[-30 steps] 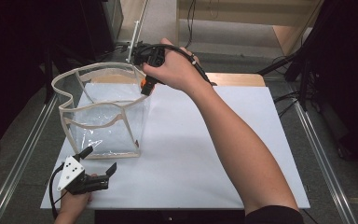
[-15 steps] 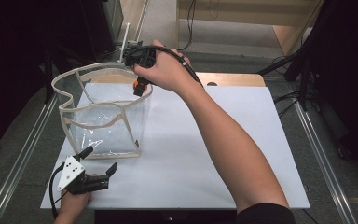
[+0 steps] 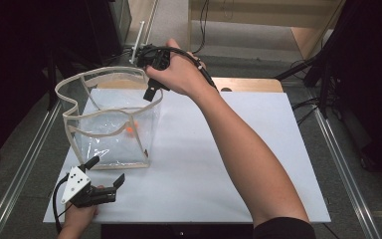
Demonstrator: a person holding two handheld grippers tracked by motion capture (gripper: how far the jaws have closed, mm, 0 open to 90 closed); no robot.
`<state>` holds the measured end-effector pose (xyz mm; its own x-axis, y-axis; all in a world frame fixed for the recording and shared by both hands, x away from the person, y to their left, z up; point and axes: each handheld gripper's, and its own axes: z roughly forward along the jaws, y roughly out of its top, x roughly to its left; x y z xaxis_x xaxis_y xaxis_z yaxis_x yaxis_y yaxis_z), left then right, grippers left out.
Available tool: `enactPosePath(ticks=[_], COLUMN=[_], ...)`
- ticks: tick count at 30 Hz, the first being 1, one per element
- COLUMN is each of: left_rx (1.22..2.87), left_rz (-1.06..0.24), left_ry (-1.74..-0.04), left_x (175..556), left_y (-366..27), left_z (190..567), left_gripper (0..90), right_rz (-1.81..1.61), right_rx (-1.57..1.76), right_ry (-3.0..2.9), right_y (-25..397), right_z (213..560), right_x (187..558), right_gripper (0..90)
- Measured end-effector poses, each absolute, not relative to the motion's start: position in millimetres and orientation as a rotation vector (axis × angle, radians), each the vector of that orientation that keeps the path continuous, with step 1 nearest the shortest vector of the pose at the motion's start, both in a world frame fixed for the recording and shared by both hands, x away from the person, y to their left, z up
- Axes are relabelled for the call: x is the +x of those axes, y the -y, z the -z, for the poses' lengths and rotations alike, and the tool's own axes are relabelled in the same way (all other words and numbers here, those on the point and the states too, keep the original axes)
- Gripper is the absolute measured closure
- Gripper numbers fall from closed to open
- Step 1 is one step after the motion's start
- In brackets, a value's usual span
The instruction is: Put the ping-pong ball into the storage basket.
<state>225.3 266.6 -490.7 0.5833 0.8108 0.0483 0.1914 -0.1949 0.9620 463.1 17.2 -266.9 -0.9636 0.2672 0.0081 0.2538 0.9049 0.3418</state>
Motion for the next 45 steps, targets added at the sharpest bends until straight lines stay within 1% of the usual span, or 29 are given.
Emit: enactPosePath(ticks=[5,6,7,16,18,34,45], left_rx=[1.711,1.712,1.712,1.709,1.709,1.713,1.714], left_rz=[-0.702,-0.703,-0.702,-0.702,-0.702,-0.703,-0.703], left_ry=[-0.837,-0.838,-0.838,-0.842,-0.842,-0.843,-0.845], left_x=[225,225,225,225,225,226,225], left_y=[-266,-266,-266,-266,-266,-266,-266], left_z=[491,491,491,491,491,491,491], left_gripper=[0.0,0.0,0.0,0.0,0.0,0.0,0.0], right_rz=[-0.554,-0.553,-0.548,-0.562,-0.568,-0.627,-0.632], right_rx=[0.432,0.433,0.451,0.491,0.500,0.577,0.588], right_ry=[-3.018,-3.016,-3.005,-3.004,-3.009,-2.983,-2.980], right_y=[-4,-1,5,28,32,66,79], right_z=[270,271,274,289,294,323,342], right_x=[460,459,457,454,452,435,426], right_gripper=[15.2,14.7,10.8,6.7,0.0,0.0,0.0])
